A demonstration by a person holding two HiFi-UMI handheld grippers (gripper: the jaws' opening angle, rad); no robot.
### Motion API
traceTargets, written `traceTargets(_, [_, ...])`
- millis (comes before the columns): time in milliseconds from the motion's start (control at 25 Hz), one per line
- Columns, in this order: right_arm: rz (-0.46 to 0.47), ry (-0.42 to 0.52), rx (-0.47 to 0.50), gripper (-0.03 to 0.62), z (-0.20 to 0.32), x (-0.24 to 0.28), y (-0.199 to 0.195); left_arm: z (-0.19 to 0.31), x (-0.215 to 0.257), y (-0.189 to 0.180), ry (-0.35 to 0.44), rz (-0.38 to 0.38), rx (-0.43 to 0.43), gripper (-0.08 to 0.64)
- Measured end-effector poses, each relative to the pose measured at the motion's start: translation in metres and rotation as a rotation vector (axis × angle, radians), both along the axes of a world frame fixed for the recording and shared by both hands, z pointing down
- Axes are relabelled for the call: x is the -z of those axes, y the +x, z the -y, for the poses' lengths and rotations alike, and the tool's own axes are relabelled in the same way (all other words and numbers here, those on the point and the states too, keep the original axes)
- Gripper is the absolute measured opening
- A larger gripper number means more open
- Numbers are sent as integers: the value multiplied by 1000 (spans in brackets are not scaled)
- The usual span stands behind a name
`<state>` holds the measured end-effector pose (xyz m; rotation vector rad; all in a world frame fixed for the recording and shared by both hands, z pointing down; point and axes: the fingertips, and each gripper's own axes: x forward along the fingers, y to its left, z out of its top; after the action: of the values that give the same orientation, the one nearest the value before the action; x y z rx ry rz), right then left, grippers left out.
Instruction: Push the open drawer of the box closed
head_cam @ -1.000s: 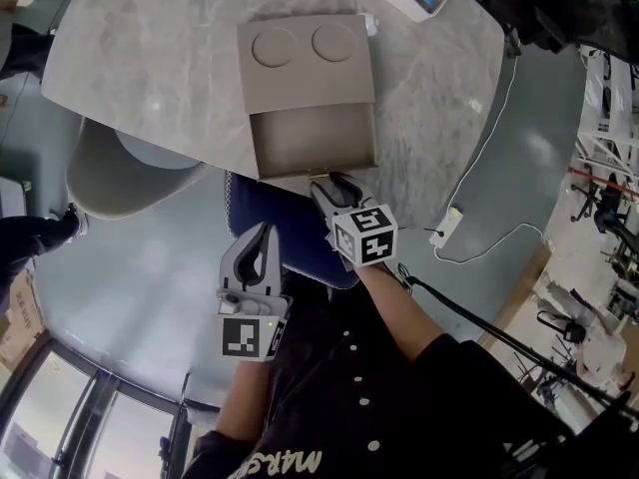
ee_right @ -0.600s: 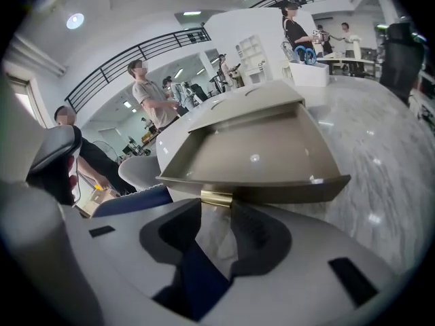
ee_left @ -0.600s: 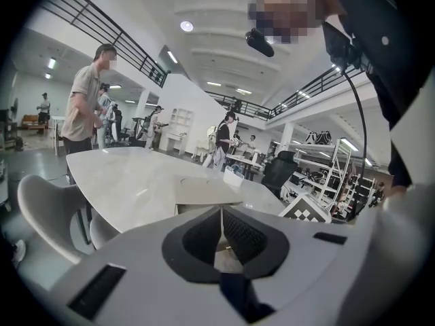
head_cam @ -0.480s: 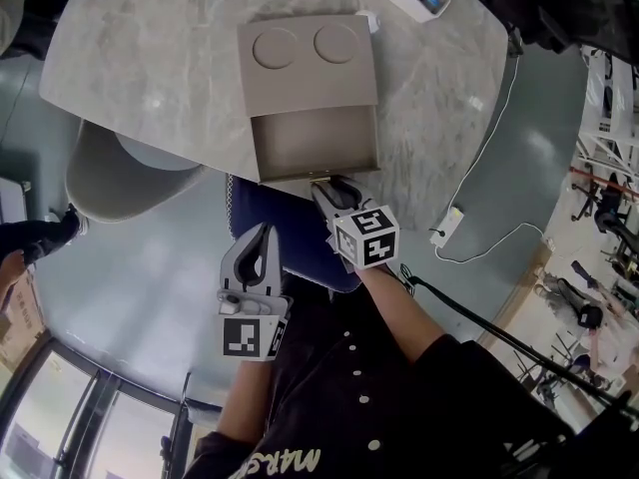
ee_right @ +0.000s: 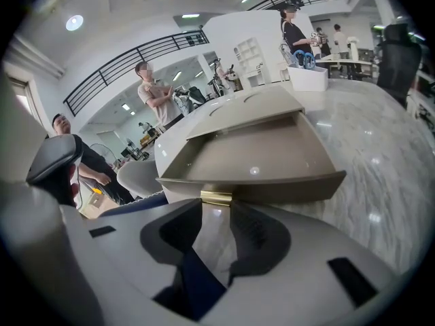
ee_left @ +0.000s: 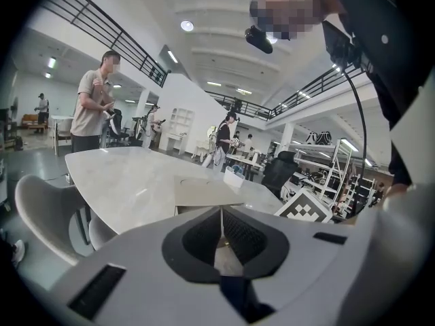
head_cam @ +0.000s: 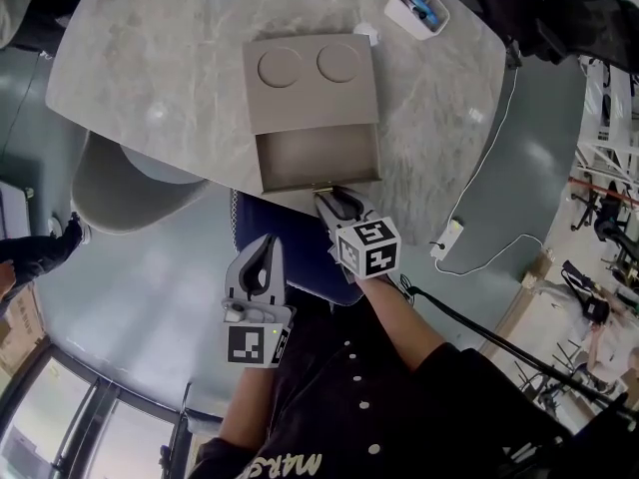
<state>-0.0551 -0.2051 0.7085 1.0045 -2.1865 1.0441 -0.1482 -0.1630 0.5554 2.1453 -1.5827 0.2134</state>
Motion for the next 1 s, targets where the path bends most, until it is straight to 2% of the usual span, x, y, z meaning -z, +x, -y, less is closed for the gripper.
traceTargets(1000, [6, 67, -28, 124, 84, 5, -17, 17, -12, -10, -24, -8, 4, 18])
